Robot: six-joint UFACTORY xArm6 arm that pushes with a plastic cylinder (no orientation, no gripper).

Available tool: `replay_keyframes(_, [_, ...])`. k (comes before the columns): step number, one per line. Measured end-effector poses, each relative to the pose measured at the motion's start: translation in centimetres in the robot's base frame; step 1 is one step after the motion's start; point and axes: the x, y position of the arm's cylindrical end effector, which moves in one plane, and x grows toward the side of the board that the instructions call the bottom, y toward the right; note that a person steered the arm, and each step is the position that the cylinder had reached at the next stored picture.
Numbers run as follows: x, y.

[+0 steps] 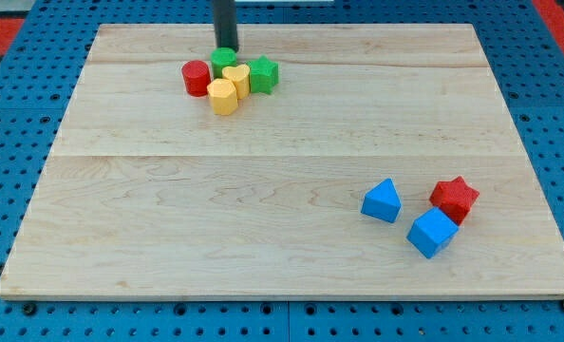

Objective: Push the red circle towards the blue triangle

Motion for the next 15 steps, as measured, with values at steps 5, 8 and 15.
replay_keyframes(5, [7.6, -6.4])
replay_keyframes(8, [10.0, -13.0])
replay_keyframes(15, [23.5, 10.4])
